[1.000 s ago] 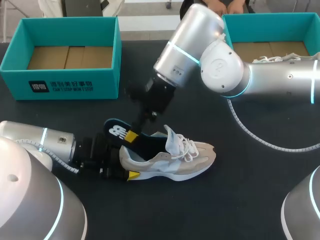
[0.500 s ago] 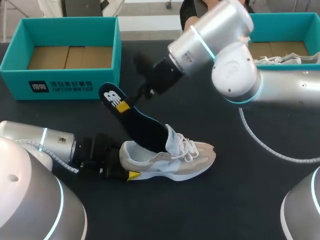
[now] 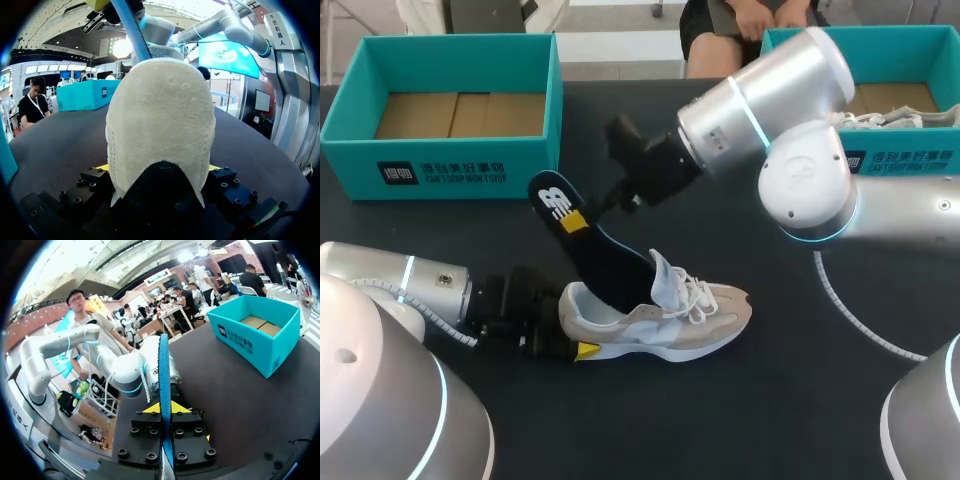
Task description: Take the shoe out of the shoebox, open the shoe tongue, remove and reinsert the insole, then place the shoe into the shoebox
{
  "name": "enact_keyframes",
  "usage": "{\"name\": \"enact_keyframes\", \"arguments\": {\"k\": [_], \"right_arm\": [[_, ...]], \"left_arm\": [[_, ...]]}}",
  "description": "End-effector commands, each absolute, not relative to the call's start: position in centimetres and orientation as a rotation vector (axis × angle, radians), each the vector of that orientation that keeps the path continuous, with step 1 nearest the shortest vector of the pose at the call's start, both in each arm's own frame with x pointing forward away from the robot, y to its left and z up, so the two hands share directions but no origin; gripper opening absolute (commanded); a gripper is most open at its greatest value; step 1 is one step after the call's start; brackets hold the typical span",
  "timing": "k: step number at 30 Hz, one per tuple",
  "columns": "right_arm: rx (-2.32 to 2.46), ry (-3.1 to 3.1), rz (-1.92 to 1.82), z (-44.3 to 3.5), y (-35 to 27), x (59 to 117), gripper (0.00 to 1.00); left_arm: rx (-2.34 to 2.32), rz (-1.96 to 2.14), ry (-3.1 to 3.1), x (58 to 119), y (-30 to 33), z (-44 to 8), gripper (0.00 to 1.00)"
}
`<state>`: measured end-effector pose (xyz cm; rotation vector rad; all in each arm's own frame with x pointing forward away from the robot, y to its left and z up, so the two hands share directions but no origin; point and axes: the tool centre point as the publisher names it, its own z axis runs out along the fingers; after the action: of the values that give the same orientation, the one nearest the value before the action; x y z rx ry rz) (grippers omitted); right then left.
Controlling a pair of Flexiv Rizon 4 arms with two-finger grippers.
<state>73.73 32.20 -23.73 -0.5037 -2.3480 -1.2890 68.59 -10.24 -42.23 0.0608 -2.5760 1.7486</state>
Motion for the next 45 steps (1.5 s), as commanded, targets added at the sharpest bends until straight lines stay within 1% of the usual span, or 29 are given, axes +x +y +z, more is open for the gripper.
{"name": "enact_keyframes", "arguments": {"k": [1,5,11,22,26,34,45], "right_arm": [[-0.524,-2.295,-1.349,-22.5,32.4,74.2,0.00],[-0.507,-2.268,-1.376,-19.5,32.4,75.5,0.00],[-0.553,-2.071,-1.422,-16.3,31.8,77.0,0.00],[-0.611,-1.727,-1.640,-11.4,27.9,76.6,0.00],[-0.605,-1.640,-1.696,-10.4,26.8,75.8,0.00],[-0.705,-1.649,-1.696,-9.5,24.2,73.4,0.00],[-0.812,-1.624,-1.691,-8.0,22.9,69.6,0.00]], "left_arm": [[0.062,1.745,-2.579,68.5,-10.3,-42.3,0.00],[0.062,1.745,-2.579,68.5,-10.3,-42.3,0.00],[0.062,1.745,-2.579,68.5,-10.3,-42.3,0.00],[0.062,1.745,-2.579,68.5,-10.3,-42.3,0.00],[0.062,1.745,-2.579,68.5,-10.3,-42.3,0.00],[0.062,1.745,-2.579,68.5,-10.3,-42.3,0.00],[0.062,1.745,-2.579,68.5,-10.3,-42.3,0.00]]}}
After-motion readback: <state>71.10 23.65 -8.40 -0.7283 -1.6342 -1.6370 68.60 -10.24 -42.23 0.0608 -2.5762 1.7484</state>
